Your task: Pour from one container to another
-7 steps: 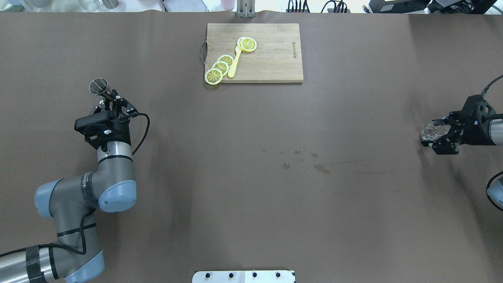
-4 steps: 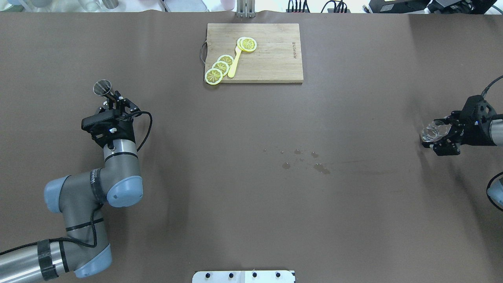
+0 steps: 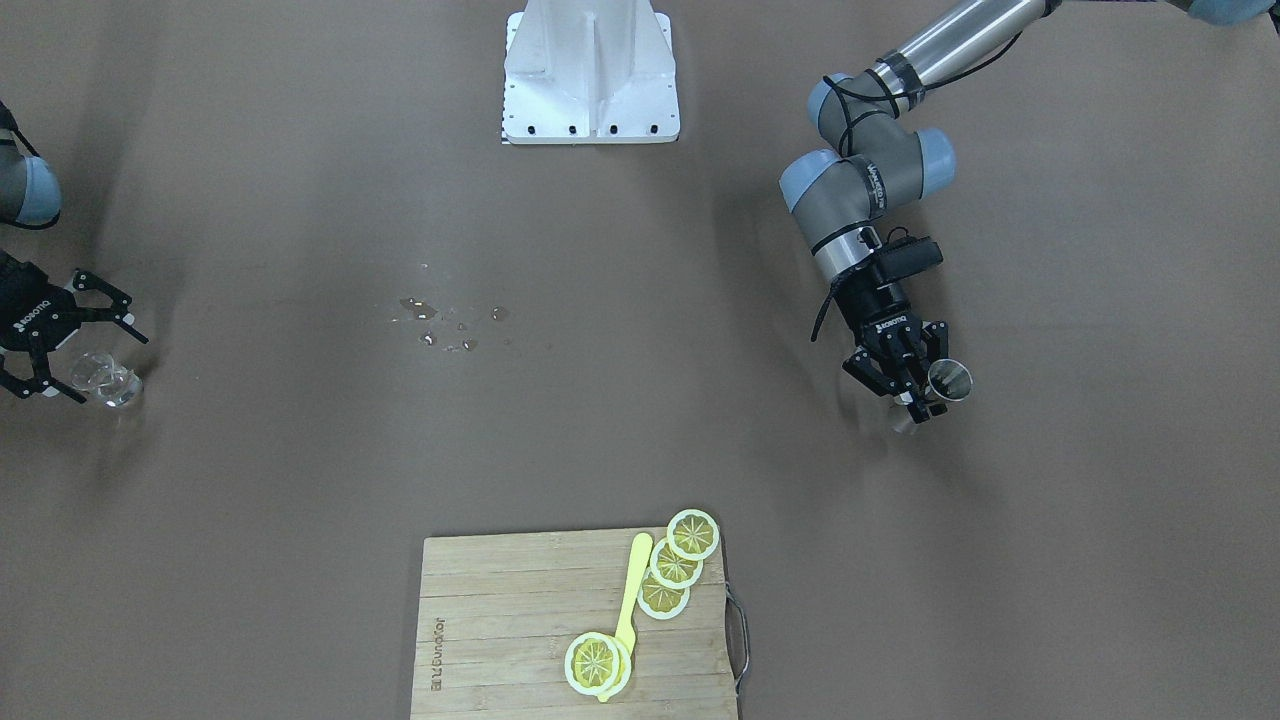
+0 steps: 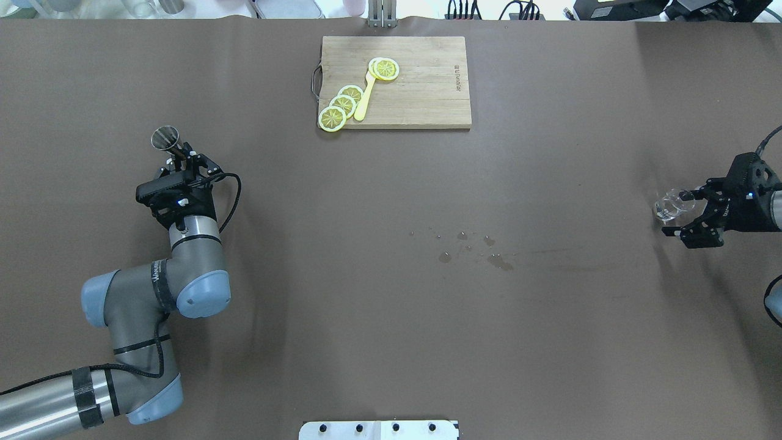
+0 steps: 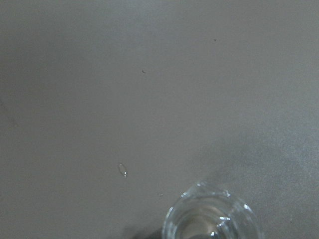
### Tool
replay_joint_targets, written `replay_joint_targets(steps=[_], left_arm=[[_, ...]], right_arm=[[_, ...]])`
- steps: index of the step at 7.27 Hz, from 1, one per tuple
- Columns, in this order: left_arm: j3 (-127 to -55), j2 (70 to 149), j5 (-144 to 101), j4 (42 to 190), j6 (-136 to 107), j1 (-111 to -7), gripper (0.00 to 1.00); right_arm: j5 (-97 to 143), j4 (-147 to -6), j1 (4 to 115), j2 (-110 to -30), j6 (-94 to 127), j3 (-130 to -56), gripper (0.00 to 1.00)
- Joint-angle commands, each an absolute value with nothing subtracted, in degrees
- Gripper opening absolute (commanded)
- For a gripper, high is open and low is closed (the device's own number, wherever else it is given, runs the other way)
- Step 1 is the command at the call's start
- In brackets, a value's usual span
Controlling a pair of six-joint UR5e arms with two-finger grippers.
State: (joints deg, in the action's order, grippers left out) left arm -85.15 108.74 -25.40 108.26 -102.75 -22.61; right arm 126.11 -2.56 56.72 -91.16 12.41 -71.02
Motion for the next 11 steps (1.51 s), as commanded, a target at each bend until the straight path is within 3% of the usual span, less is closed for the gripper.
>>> replay_joint_targets(steps=[1,5,8,11], left_arm=[[-83.9,109.2,-25.2,108.2,-103.4,-22.5,0.0],[-83.4,109.2,-26.3,108.2,-104.4,-22.1,0.0],[-83.4,109.3,-27.4,108.2,-105.6,-21.6,0.0],[-83.4,109.3,-27.3,108.2,-105.6,-21.4,0.0]], right_arm=[[130.0,-2.3,59.2,-92.8,12.7,-71.3,1.0],[136.8,-9.7,65.2,-94.5,12.7,-74.0,1.0],[138.0,-33.7,65.9,-101.7,13.6,-91.5,1.0],[138.4,-54.9,66.0,-105.7,13.7,-102.4,1.0]])
